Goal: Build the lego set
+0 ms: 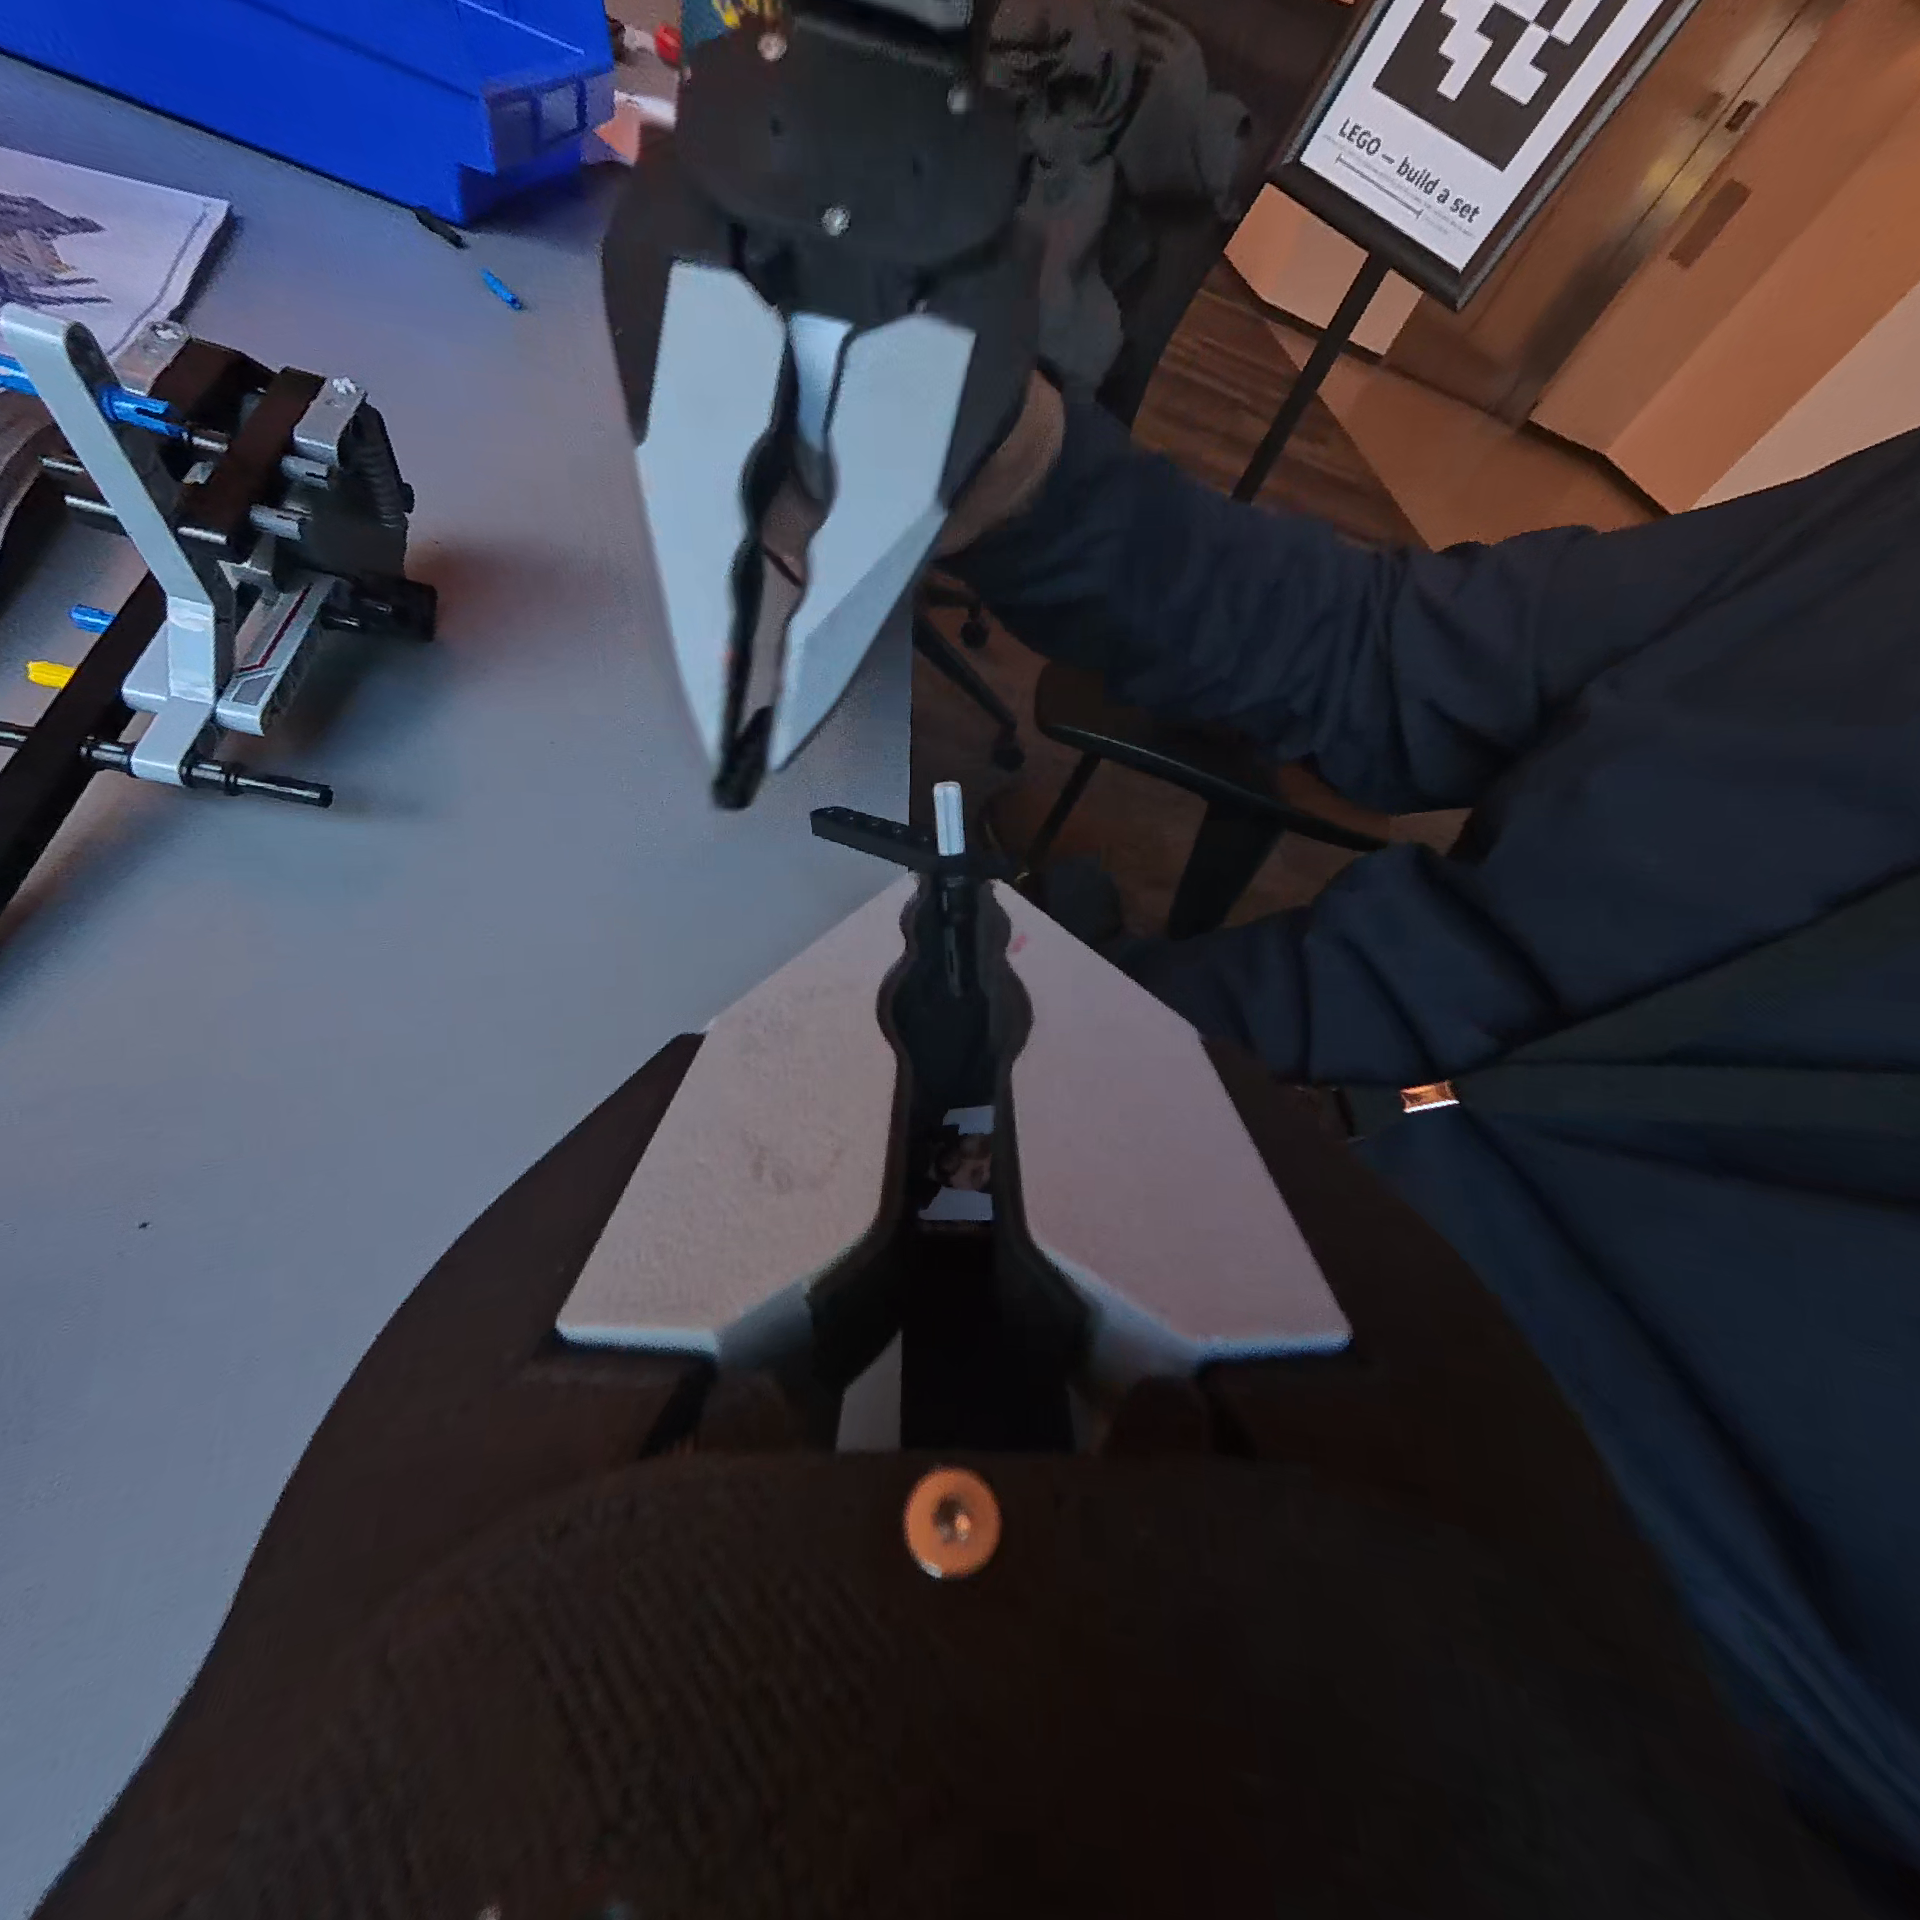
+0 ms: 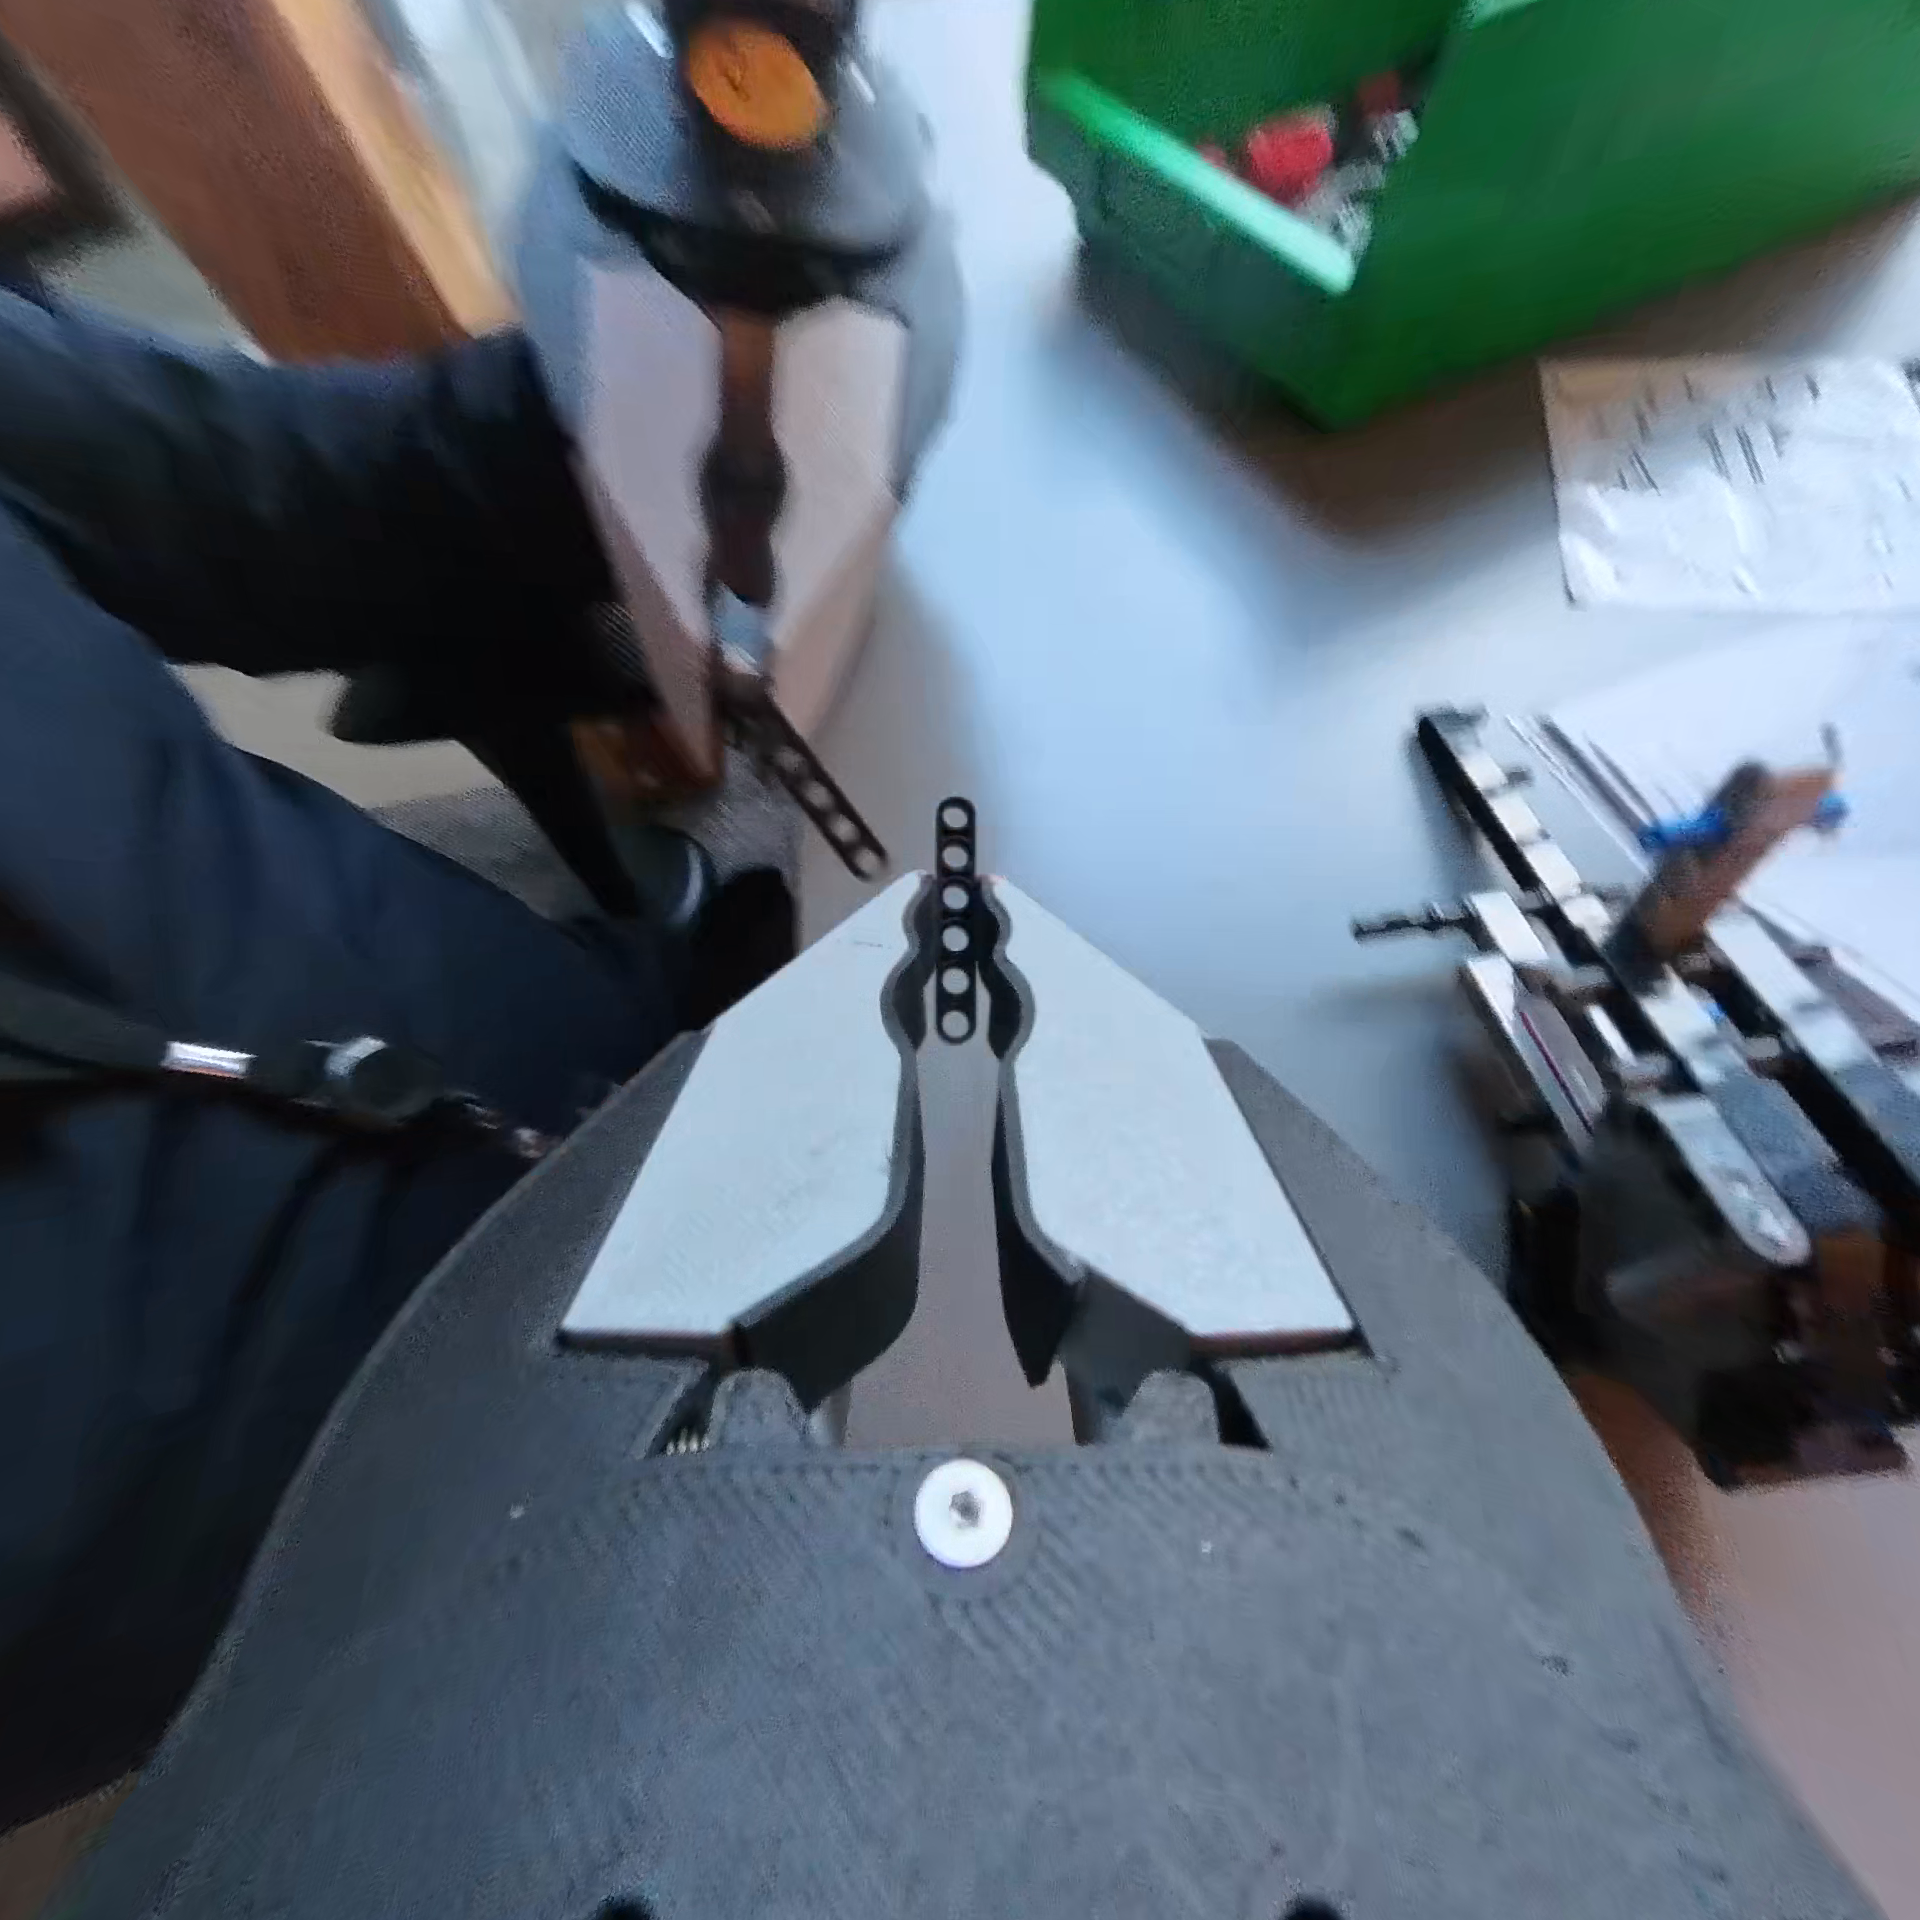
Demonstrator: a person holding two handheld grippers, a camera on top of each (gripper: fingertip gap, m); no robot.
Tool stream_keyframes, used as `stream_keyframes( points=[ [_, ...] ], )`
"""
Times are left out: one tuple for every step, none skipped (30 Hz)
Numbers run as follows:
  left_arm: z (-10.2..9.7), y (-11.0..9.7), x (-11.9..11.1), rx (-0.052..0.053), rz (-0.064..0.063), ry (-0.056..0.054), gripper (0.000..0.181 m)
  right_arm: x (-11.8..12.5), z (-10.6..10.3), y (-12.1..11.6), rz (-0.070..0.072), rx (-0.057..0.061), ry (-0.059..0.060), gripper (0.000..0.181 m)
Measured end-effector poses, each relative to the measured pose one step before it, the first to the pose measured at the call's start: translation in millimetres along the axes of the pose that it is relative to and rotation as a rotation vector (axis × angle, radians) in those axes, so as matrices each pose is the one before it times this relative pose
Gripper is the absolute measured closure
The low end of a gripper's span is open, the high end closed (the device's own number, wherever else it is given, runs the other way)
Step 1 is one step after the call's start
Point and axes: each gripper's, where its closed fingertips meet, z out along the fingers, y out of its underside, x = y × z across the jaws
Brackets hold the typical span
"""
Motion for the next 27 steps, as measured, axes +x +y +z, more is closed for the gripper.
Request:
stream_keyframes(
  points=[
    [0.05, -0.3, 0.44, 0.0016, 0.0018, 0.0015, 0.176, -7.31, -2.39, -9.36, -0.0092, 0.0355, -0.0276, 0.177],
    [0.23, 0.18, 0.16, -0.001, 0.0008, 0.0009, 0.176, -7.2, -1.5, -7.75, -0.0153, 0.0253, -0.0246, 0.177],
    [0.05, 0.19, 0.31, -0.001, 0.0012, 0.001, 0.176, -7.99, -0.66, -6.89, -0.0153, 0.0214, -0.0315, 0.177],
    [-0.07, -0.11, 0.71, 0.0012, 0.0038, 0.0026, 0.176, -6.27, 0.29, -4.84, -0.0116, 0.0098, -0.0245, 0.178],
    [-0.18, -0.46, 1.41, 0.0039, 0.0068, 0.0058, 0.176, -3.2, 1.27, -1.79, -0.0113, -0.0096, -0.0081, 0.178],
    [-0.22, -0.8, 2.44, 0.0064, 0.01, 0.0112, 0.176, -1.7, 1.77, 0.34, -0.0176, -0.0204, 0.001, 0.178],
    [-0.07, -0.33, 1.11, 0.0026, 0.0066, 0.003, 0.176, -1.58, 1.84, 0.87, -0.0207, -0.0207, 0.0008, 0.178],
    [0.26, 0.43, 0.27, -0.0028, 0.0016, 0.001, 0.176, -1.16, 1.1, -0.24, -0.0165, -0.0128, 0.0027, 0.178],
    [0.4, 0.47, 1.1, -0.0038, 0.0028, 0.0059, 0.176, -1.14, 0.58, -1.14, -0.0096, -0.0053, -0.0003, 0.178],
    [0.15, 0.4, 1.31, -0.0024, 0.0053, 0.0058, 0.176, -2.26, 0.22, -1.29, -0.0059, -0.0049, -0.0102, 0.177],
    [0.16, 0.09, 0.85, -0.0007, 0.0052, 0.0025, 0.176, -2.69, 0.11, -1.28, -0.0088, -0.0032, -0.0118, 0.177],
    [0.14, 0.11, 1.0, -0.0004, 0.0043, 0.0043, 0.176, -1.81, 0.25, -0.9, -0.0125, -0.0041, -0.0044, 0.177],
    [0.08, -0.04, 0.71, 0.0004, 0.0032, 0.0035, 0.176, -2.04, 0.65, 0.48, -0.0117, -0.0131, -0.0058, 0.177],
    [0.03, -0.09, 0.46, 0.0006, 0.0019, 0.0019, 0.176, -2.2, 0.57, 0.82, -0.0116, -0.0143, -0.0068, 0.177],
    [-0.01, 0.14, 0.96, -0.0009, 0.0029, 0.005, 0.176, -0.36, 0.52, 0.32, -0.0098, -0.0076, 0.0036, 0.177],
    [-0.03, -0.03, 1.07, 0.0007, 0.0052, 0.0043, 0.176, 0.73, 0.14, 0.24, -0.004, -0.0064, 0.007, 0.177],
    [-0.04, -0.71, 1.71, 0.005, 0.0081, 0.0066, 0.176, -0.2, 0.14, 0.58, -0.0009, -0.0066, -0.0035, 0.177],
    [0.12, -0.18, 0.79, 0.0018, 0.0061, 0.0018, 0.176, -0.96, 0.16, -0.05, -0.0005, -0.0017, -0.0081, 0.177],
    [0.25, 0.3, 0.31, -0.0023, 0.0017, 0.0006, 0.176, -0.67, 0.16, -0.2, -0.0033, -0.0011, -0.0048, 0.177],
    [0.2, 0.07, 0.63, -0.0007, 0.0013, 0.0038, 0.176, -0.61, 0.45, 0.95, -0.0065, -0.0096, -0.0031, 0.177],
    [0.24, -0.01, 0.35, -0.0004, 0.0023, 0.0005, 0.176, -0.39, 0.29, 0.77, -0.0086, -0.0106, 0.0006, 0.177],
    [0.25, 0.3, 0.47, -0.0024, 0.0024, 0.0021, 0.176, -0.82, 0.14, -0.24, -0.0087, -0.0054, -0.0019, 0.177],
    [0.29, -0.01, 1.5, 0.0004, 0.0052, 0.0075, 0.176, -1.39, 0.14, -0.24, -0.0072, -0.0068, -0.0071, 0.177],
    [0.31, -0.36, 1.41, 0.0021, 0.0068, 0.0059, 0.176, -1.25, 0.2, -0.48, -0.0039, -0.0061, -0.0085, 0.177],
    [0.36, -0.61, 1.01, 0.0036, 0.0055, 0.0033, 0.176, -0.96, 0.49, -0.32, -0.0006, -0.0061, -0.0093, 0.177],
    [0.42, -0.84, 0.7, 0.0045, 0.0039, 0.0031, 0.176, -1.11, 0.89, 0.45, 0.0011, -0.0096, -0.0128, 0.177],
    [0.51, -0.71, 0.78, 0.0043, 0.0041, 0.0031, 0.176, -0.96, 1.14, 1.41, -0.0004, -0.0155, -0.0128, 0.177]
  ],
)
